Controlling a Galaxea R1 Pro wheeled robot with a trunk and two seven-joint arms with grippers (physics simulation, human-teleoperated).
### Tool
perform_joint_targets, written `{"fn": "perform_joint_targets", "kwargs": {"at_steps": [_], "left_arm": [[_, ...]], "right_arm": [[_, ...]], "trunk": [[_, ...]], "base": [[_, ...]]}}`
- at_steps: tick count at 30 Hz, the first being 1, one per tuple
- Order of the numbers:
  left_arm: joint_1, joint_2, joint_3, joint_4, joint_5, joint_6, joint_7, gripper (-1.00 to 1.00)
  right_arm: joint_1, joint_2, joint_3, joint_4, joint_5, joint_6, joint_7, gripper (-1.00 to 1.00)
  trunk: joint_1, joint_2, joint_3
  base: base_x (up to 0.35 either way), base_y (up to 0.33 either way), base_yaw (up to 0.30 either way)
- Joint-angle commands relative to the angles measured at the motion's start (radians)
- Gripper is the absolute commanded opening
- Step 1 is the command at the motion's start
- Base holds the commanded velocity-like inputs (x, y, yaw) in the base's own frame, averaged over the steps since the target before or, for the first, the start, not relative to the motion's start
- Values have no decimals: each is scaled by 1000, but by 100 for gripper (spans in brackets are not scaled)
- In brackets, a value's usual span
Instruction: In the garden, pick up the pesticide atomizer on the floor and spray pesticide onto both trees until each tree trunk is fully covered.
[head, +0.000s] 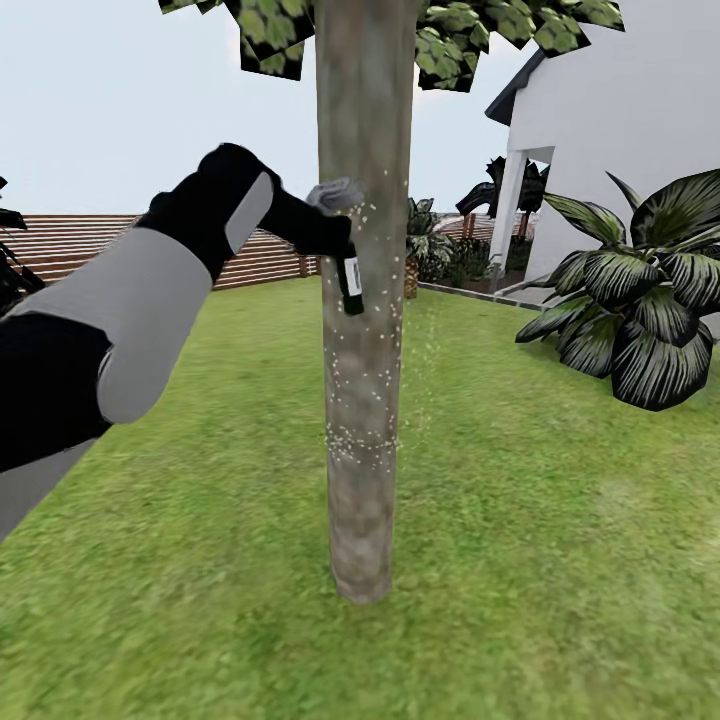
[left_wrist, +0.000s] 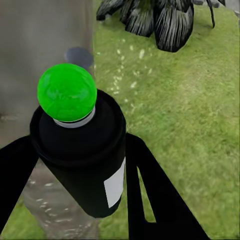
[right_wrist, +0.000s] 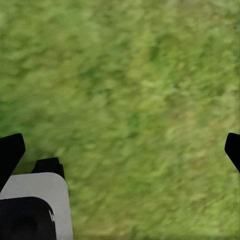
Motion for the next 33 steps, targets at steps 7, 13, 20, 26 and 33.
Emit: {"fn": "perform_joint_targets", "kwargs": {"at_steps": [7,13,20,26,33], "left_arm": [[0,-8,-62,-39,-4,-2,4,-100],[1,-8,-63,-15,-5,-7,4,-100],[2,-8,-63,13,-5,-22,4,-100],[3,-8,-63,15,-5,-83,5,-100],[9,-8,-65,193,-6,-239,7,-100]], "right_arm": [[0,-1,0,0,0,0,0,100],[0,-1,0,0,0,0,0,100],[0,-1,0,0,0,0,0,100],[0,-1,0,0,0,0,0,100],[0,-1,0,0,0,0,0,100]], "trunk": [[0,0,0],[0,0,0],[0,0,0],[0,0,0],[0,0,0]], "base": [[0,0,0],[-1,-19,0],[-163,-3,0],[-135,0,0],[-16,0,0]]}}
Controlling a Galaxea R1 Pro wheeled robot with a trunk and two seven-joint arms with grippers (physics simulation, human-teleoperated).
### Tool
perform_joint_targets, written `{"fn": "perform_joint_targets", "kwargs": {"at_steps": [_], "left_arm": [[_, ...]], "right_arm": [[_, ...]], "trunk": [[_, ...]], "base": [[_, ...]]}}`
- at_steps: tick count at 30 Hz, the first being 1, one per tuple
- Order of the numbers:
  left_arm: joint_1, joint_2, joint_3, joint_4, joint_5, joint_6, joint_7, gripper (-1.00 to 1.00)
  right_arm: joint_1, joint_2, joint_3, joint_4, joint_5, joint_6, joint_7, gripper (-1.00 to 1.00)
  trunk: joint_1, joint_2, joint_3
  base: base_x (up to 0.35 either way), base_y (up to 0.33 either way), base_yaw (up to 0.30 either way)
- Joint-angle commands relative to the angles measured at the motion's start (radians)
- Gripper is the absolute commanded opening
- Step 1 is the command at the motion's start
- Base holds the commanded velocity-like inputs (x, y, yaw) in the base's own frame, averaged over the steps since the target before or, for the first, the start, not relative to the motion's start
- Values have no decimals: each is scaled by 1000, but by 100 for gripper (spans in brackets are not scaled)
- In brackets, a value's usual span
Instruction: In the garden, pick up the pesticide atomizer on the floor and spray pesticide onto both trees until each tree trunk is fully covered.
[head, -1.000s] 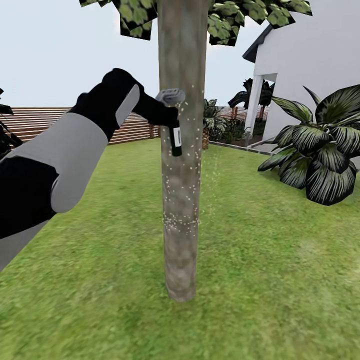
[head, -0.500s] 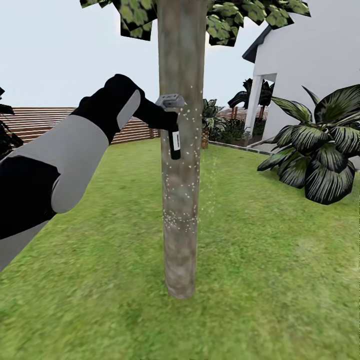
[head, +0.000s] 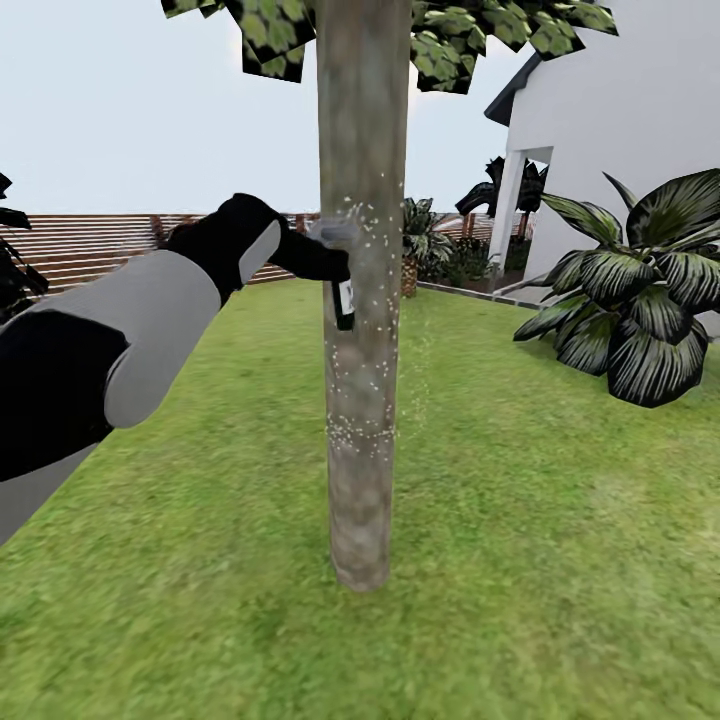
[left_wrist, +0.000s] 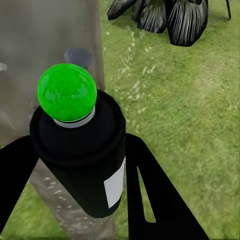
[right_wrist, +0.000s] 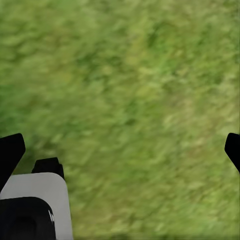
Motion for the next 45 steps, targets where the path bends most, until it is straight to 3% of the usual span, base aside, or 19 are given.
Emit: {"fn": "perform_joint_targets", "kwargs": {"at_steps": [1,5,8,21,24,28,32,38,45], "left_arm": [[0,0,4,32,5,-19,2,-100],[3,0,5,126,4,-68,14,-100],[41,0,6,143,3,-127,25,-100],[143,-5,3,147,3,-166,29,-100],[179,-5,3,147,3,-216,28,-100],[185,-5,3,148,4,-278,27,-100],[196,-5,4,148,4,-287,27,-100],[261,-4,4,148,2,-342,27,-100],[306,-3,6,148,2,-352,28,-100]], "right_arm": [[0,0,0,0,0,0,0,100],[0,0,0,0,0,0,0,100],[0,0,0,0,0,0,0,100],[0,0,0,0,0,0,0,100],[0,0,1,0,0,0,0,100],[0,0,1,0,0,0,0,100],[0,0,1,0,0,0,0,100],[0,0,1,0,0,0,0,100],[0,1,2,0,0,0,0,100]], "trunk": [[0,0,0],[0,0,0],[0,0,0],[0,0,0],[0,0,0],[0,0,0],[0,0,0],[0,0,0],[0,0,0]], "base": [[-1,0,0],[0,0,0],[0,0,0],[0,0,0],[0,0,0],[-131,30,0],[-141,6,0],[-16,0,0],[0,0,0]]}}
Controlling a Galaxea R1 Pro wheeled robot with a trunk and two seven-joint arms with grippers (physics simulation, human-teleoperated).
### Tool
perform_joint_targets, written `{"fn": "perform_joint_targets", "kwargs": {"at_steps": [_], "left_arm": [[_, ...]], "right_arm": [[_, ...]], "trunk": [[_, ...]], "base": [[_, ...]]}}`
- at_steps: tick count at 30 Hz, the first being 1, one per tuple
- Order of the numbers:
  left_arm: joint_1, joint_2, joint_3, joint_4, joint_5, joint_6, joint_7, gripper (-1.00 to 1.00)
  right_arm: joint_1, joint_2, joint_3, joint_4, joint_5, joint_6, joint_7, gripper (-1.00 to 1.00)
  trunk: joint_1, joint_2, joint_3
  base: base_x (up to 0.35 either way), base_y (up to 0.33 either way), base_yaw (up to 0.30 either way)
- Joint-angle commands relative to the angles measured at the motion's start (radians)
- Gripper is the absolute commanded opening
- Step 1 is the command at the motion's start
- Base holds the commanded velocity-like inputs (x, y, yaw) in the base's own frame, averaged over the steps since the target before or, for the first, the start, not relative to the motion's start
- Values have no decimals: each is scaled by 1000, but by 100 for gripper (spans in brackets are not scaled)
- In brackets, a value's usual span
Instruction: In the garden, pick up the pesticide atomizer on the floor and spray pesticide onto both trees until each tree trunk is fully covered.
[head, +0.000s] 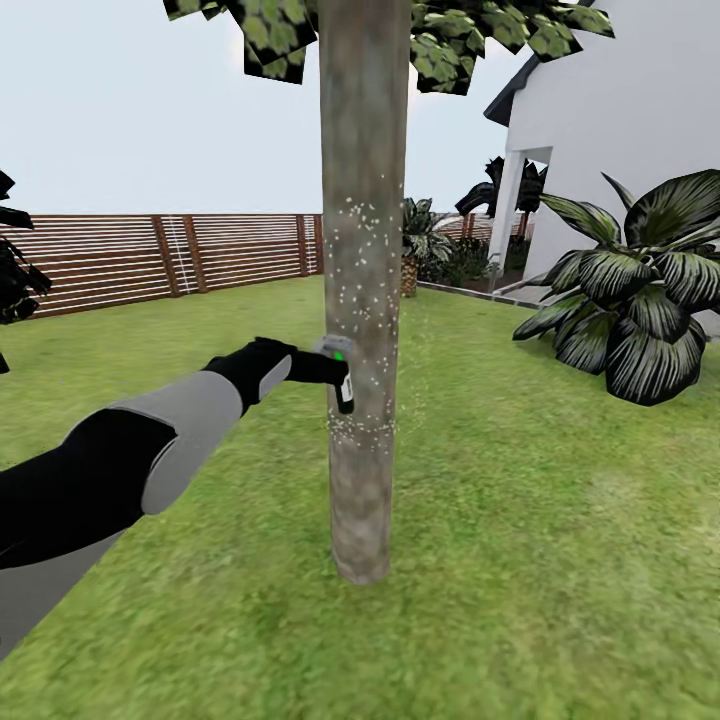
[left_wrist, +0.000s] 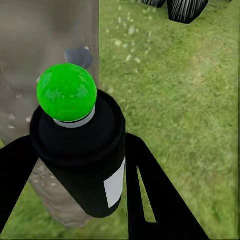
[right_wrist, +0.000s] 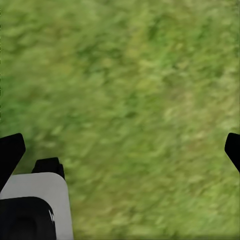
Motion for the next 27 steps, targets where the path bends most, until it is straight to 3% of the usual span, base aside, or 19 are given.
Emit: {"fn": "perform_joint_targets", "kwargs": {"at_steps": [1,2,5,8,17,23,27], "left_arm": [[10,0,3,0,0,-1,4,-100],[15,0,3,0,0,-1,8,-100],[54,0,2,0,0,-2,108,-100],[76,0,2,0,0,-3,145,-100],[135,0,0,0,1,-4,153,-100],[199,0,0,0,1,-88,153,-100],[219,0,1,0,0,-95,155,-100]], "right_arm": [[0,0,0,0,0,0,0,100],[0,0,0,0,0,0,0,100],[0,0,0,0,0,0,0,100],[0,0,0,0,0,0,0,100],[0,0,0,0,0,0,0,100],[0,0,0,0,0,0,0,100],[0,0,0,0,0,0,0,100]], "trunk": [[0,0,0],[0,0,0],[0,0,0],[0,0,0],[0,0,0],[0,0,0],[0,0,0]], "base": [[0,0,0],[0,0,0],[0,0,0],[0,0,0],[0,0,0],[0,0,0],[0,0,0]]}}
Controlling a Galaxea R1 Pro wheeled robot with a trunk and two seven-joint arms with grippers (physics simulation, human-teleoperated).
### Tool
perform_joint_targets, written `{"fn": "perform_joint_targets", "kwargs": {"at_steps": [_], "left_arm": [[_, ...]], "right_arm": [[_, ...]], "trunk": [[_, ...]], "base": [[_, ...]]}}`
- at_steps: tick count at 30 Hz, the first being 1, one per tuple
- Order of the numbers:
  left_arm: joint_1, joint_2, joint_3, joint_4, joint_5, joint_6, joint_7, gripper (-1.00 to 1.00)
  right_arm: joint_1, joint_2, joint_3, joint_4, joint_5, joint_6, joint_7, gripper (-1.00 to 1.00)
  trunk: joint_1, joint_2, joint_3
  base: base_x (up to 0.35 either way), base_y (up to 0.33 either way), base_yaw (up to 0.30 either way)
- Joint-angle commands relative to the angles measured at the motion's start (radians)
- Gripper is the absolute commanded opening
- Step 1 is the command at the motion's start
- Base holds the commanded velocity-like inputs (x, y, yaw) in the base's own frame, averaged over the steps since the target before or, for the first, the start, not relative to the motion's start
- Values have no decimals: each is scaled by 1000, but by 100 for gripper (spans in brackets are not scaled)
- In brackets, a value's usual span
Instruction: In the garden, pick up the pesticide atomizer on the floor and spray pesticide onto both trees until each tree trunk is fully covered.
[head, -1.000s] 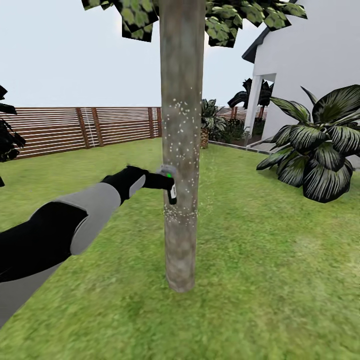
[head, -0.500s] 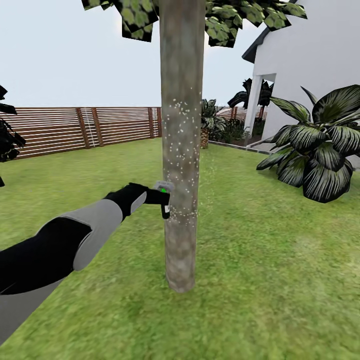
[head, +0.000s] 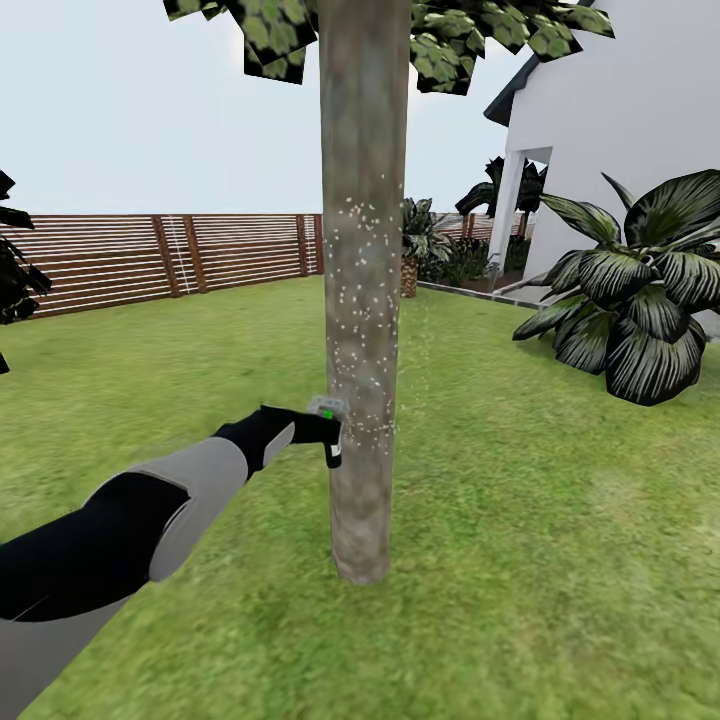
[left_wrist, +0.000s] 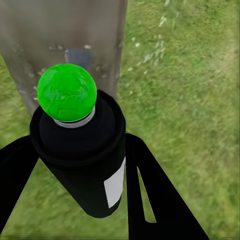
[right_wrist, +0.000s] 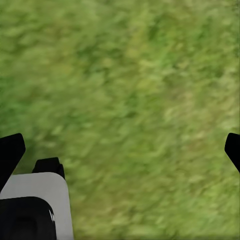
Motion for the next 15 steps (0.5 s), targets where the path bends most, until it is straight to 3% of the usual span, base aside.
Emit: {"fn": "perform_joint_targets", "kwargs": {"at_steps": [1,11,15], "left_arm": [[3,0,1,0,-1,-1,3,-100],[33,1,3,0,-2,-5,3,-100],[33,24,4,-1,-1,-96,1,-100]], "right_arm": [[0,0,0,0,0,0,0,100],[0,0,0,0,0,0,0,100],[0,0,0,0,0,0,0,100]], "trunk": [[0,0,0],[0,0,0],[0,0,0]], "base": [[0,0,0],[0,0,0],[0,0,0]]}}
